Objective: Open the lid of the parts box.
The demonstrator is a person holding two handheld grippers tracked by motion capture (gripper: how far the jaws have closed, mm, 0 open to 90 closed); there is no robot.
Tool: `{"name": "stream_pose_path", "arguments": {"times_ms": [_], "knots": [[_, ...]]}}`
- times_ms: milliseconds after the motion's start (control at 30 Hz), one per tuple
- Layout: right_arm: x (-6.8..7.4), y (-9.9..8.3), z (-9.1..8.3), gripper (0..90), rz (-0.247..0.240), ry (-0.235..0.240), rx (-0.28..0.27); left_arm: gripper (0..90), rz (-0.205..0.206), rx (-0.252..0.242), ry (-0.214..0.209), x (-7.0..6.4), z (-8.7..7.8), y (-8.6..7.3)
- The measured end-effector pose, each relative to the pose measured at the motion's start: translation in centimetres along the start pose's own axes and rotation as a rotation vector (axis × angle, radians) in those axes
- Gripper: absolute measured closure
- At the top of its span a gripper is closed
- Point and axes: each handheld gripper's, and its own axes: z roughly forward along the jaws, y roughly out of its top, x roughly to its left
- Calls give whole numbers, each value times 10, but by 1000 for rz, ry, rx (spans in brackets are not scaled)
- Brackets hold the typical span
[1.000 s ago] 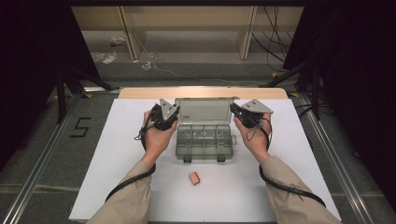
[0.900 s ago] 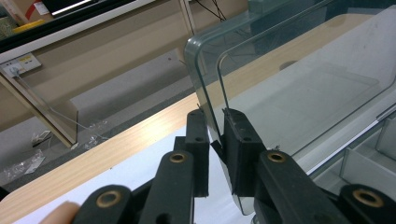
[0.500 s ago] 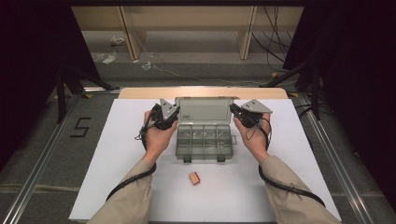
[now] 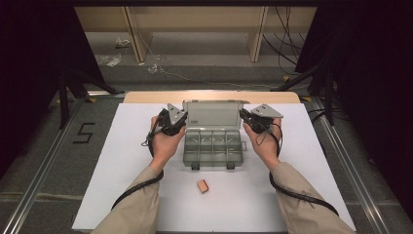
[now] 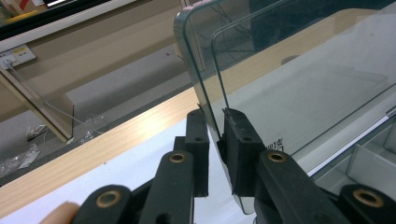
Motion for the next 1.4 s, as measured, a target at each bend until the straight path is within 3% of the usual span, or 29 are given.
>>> {"name": "stream_pose_path", "arguments": {"times_ms": [1400], "knots": [[-2, -9, 8, 843, 19, 8, 49, 795, -18, 32, -15, 0, 10, -10]]}}
